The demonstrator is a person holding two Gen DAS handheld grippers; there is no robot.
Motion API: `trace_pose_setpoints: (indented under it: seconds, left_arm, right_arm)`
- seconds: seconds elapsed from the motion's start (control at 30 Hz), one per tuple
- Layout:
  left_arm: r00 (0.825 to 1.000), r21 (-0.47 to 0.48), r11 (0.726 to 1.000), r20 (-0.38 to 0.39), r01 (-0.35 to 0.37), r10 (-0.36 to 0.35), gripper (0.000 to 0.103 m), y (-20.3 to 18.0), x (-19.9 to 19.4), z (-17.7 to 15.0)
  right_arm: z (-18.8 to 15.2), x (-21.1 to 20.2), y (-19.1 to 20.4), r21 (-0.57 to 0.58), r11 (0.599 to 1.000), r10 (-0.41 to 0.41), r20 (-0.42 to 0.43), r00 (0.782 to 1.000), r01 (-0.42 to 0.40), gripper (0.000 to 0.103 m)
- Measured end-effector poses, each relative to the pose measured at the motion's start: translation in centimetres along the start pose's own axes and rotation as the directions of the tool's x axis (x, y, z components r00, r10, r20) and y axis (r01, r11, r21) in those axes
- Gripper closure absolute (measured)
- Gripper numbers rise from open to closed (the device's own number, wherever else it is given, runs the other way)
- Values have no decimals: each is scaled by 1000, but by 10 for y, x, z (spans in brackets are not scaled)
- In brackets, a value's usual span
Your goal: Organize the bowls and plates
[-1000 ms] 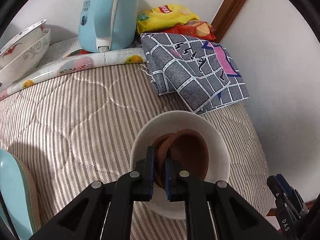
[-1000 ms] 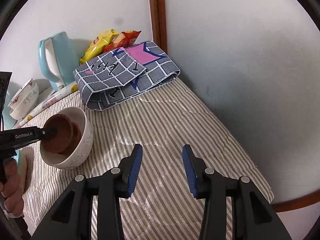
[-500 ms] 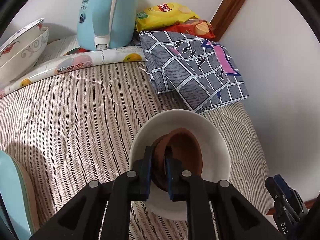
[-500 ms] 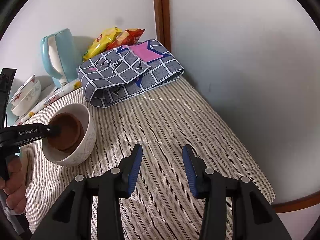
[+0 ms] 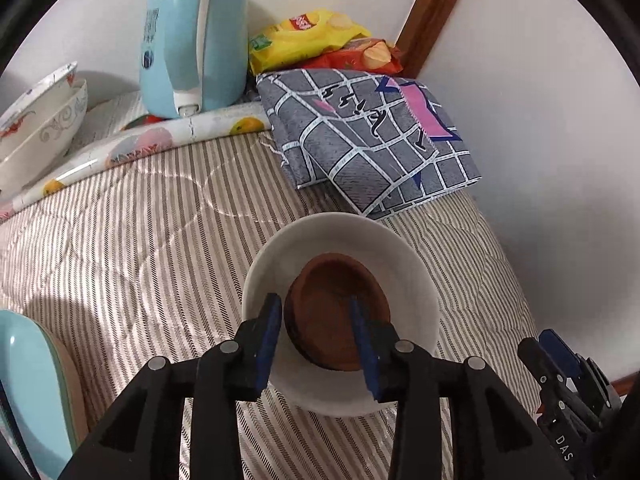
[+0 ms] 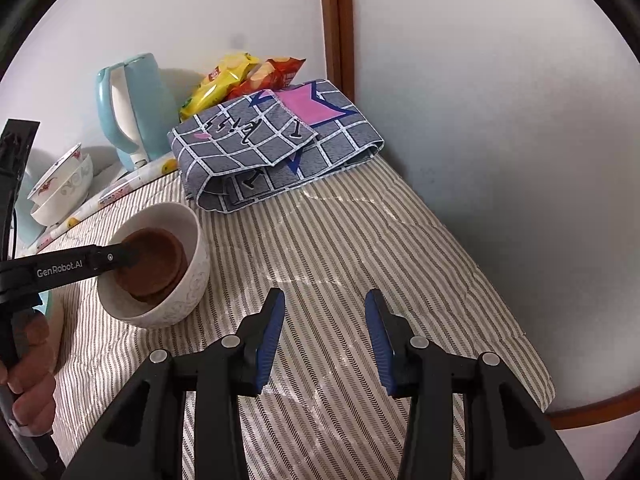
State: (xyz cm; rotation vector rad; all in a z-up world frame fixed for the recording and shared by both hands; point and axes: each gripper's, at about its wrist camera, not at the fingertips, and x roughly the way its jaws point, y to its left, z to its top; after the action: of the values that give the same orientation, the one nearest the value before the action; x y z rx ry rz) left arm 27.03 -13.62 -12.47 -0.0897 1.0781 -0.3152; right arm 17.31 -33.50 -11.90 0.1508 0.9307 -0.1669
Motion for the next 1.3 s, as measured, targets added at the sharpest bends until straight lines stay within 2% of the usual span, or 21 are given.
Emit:
trace_pose_setpoints:
  seconds: [0.27,0.4,0.53,0.7,0.83,0.97,1.07,1.17,1.3]
  left_arm:
    - [999,-2,1000,31,-24,24,69,2,-18,-1]
    - [998,-6,999,49,-37,38,69,5,-28,-3]
    - [996,-14,999,73,-53,54,69,9,-39,-7]
    - [991,-29,997,111,-69,72,69,16,-52,-12]
    - [981,-37,993,153,-111,116,69,22,-59,-14]
    - [984,-40,992,130,-117,121,69,27,-58,-13]
    - [991,-39,995,89,-93,96,69,30,-52,-13]
    - [990,-28,994,86,-108,110,69,29,-50,-14]
    - [992,-44,995,74,-95,98,69,34,-44,-12]
  right_arm:
    - [5,-7,7,-15,1000,22,21,1000,-22,61]
    - [8,-15,10,-11,999,46,56,997,-45,52]
    - [12,-22,14,-12,1000,30,89,996,-29,51]
    - [18,-24,21,-24,998,63,86,994,-62,51]
    - [19,-24,27,-32,998,49,102,994,-46,51]
    - [21,-14,40,-90,994,67,55,996,-62,51]
    - [21,-8,48,-109,991,84,42,996,-79,51]
    - [23,1,53,-105,987,124,4,992,-123,51]
    - [26,12,60,-117,984,129,-21,991,-131,51]
